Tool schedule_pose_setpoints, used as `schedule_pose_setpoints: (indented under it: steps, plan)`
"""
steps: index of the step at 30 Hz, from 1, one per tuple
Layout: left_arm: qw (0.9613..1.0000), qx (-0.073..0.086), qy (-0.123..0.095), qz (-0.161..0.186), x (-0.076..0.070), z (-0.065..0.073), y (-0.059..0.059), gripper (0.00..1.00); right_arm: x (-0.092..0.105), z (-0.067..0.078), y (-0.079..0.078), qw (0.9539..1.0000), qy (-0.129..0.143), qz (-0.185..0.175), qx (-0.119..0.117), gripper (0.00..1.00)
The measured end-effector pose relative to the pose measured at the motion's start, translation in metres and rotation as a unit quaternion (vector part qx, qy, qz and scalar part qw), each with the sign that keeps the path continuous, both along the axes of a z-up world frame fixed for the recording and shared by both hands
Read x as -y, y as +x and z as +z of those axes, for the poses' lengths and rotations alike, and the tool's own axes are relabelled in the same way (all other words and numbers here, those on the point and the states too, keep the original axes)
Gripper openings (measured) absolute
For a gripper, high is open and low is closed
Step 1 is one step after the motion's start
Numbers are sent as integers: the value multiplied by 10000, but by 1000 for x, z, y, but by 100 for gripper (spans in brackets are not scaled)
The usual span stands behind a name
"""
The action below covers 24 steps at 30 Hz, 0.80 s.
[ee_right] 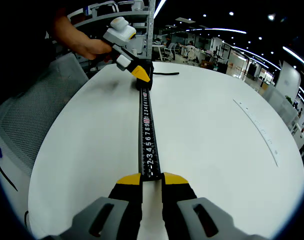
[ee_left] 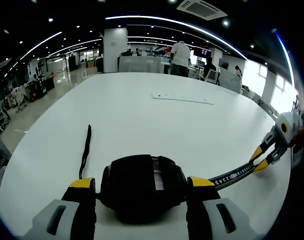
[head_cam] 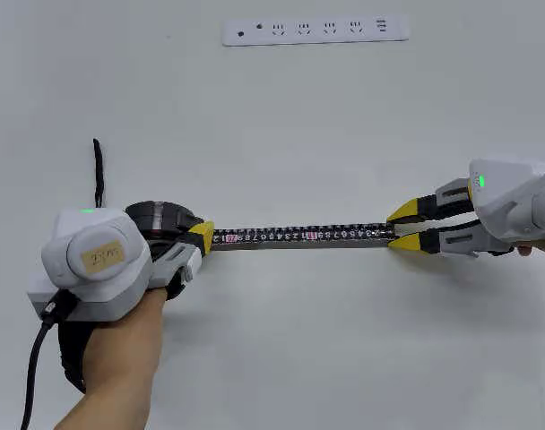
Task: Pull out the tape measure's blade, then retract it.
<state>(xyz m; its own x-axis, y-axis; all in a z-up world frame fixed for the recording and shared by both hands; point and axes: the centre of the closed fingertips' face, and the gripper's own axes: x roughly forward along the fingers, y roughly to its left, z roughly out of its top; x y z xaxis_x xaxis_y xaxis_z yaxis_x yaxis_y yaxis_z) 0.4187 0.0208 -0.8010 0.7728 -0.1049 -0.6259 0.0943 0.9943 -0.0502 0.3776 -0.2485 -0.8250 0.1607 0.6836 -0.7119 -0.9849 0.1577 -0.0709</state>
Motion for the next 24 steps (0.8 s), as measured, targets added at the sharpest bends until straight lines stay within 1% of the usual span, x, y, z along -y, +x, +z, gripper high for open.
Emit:
schedule_pose_setpoints:
  steps: [4, 5, 8, 11, 14, 15, 17, 24]
  plan:
    - [10000, -22, 8, 12, 1, -1, 3, 70, 0, 0, 0, 10000, -6, -5, 2, 13]
    - [10000, -50, 3, 6, 2, -1, 2, 68, 0, 0, 0, 10000, -6, -5, 1, 13]
    - [10000, -77, 7, 4, 2, -1, 1, 68, 0, 0, 0, 10000, -9, -3, 6, 13]
    - [10000, -82, 10, 8, 2, -1, 1, 67, 0, 0, 0, 10000, -13, -5, -3, 13]
    - [9999, -70, 69, -45, 2, -1, 1, 66, 0, 0, 0, 10000, -36, 18, 22, 13]
    - [9999, -84, 52, -34, 2, -1, 1, 65, 0, 0, 0, 10000, -36, 24, 20, 13]
    - [9998, -162, 92, -97, 3, -2, 0, 64, 1, 0, 0, 10000, -48, 32, 17, 12]
    - [9997, -195, 130, -121, 3, -2, 0, 63, 1, -1, 0, 9999, -89, 61, 31, 12]
